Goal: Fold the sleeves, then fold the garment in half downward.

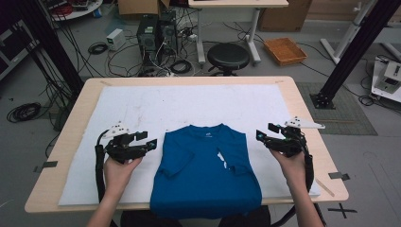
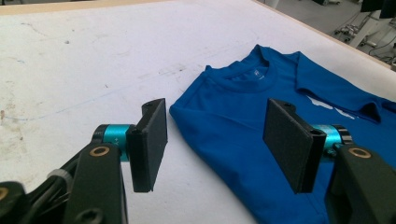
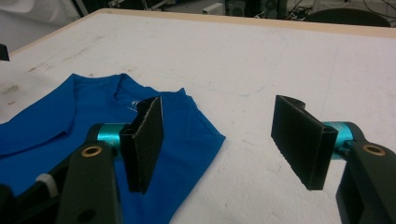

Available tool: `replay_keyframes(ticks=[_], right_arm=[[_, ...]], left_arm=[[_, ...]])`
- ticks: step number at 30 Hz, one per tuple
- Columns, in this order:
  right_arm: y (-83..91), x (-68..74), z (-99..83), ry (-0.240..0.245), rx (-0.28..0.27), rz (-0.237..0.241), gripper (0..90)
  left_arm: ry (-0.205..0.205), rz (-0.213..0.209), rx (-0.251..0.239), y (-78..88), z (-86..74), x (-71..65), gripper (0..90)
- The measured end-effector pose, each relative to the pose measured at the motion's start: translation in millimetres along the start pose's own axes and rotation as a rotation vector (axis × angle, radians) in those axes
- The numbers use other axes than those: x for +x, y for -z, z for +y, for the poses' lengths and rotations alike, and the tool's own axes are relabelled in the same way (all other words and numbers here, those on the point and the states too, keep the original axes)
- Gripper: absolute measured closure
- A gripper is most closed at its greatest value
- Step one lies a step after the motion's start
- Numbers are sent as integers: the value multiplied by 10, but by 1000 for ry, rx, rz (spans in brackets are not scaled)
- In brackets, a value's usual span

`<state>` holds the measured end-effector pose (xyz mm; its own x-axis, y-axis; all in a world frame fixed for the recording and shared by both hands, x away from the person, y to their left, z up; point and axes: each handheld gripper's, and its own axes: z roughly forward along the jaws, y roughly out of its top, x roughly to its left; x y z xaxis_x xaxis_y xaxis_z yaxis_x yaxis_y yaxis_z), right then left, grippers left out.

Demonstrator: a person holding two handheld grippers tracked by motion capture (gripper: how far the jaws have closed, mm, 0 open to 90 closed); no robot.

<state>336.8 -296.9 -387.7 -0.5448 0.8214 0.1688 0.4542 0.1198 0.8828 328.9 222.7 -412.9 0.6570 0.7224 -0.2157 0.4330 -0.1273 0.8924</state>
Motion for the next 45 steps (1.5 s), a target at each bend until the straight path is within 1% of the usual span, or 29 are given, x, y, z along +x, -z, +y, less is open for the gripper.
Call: replay_keyframes(ticks=[1,6,9,12,13,15,17,20,21,23,24,25,26,28,30,31,33,34,35,36,37,39,40,41,42,43,45], right_arm=[[8,-3,-1,1,-5,-1,342],[21,-18,-1,-11,-8,-6,343],[-27,-31,-10,-15,6,-10,362],[-94,-38,-25,-17,20,-22,414],[-124,-40,-28,-17,26,-25,441],[-199,-41,-35,-9,47,-31,501],[-293,-29,-54,-4,78,-34,534],[-441,-2,-105,-4,136,-43,581],[-486,2,-119,-2,156,-47,583],[-556,14,-141,-19,190,-45,597],[-588,26,-151,-21,202,-46,601],[-620,38,-160,-18,218,-48,602],[-648,54,-170,-25,235,-45,603],[-709,79,-193,-17,260,-37,603],[-762,107,-213,-12,279,-30,604],[-792,120,-221,-6,290,-38,605],[-849,138,-236,12,319,-51,653],[-860,149,-241,25,325,-64,702],[-856,152,-239,38,321,-68,772],[-854,147,-238,45,321,-63,823],[-847,148,-236,48,321,-62,850],[-831,143,-232,59,314,-66,853],[-813,141,-229,53,309,-64,820],[-799,133,-224,50,296,-63,732],[-785,116,-214,37,288,-65,708],[-771,100,-197,32,277,-68,707],[-766,63,-136,23,257,-86,657]], left_arm=[[3,-1,-3,3,5,-5,399],[-11,-9,-11,0,28,-40,399],[-4,-13,5,-36,25,-30,399],[19,-18,28,-114,33,-3,411],[21,-18,40,-152,40,10,428],[43,-15,58,-241,50,34,458],[67,-16,76,-339,54,56,489],[71,12,108,-469,40,79,530],[82,21,126,-504,33,86,543],[105,36,156,-559,13,108,559],[119,39,168,-577,2,115,567],[119,39,168,-577,2,115,567],[130,44,194,-602,-13,122,566],[138,49,201,-630,-23,118,564],[136,57,213,-662,-34,124,557],[145,62,217,-685,-42,126,552],[151,59,239,-730,-66,129,546],[139,70,234,-732,-65,114,553],[126,87,239,-732,-62,102,582],[121,90,241,-729,-62,98,620],[120,92,245,-724,-61,103,657],[119,99,249,-709,-57,108,686],[121,98,242,-701,-52,107,681],[125,94,229,-691,-41,103,659],[125,96,210,-676,-21,100,614],[119,99,195,-668,8,98,600],[101,104,184,-686,80,104,579]])
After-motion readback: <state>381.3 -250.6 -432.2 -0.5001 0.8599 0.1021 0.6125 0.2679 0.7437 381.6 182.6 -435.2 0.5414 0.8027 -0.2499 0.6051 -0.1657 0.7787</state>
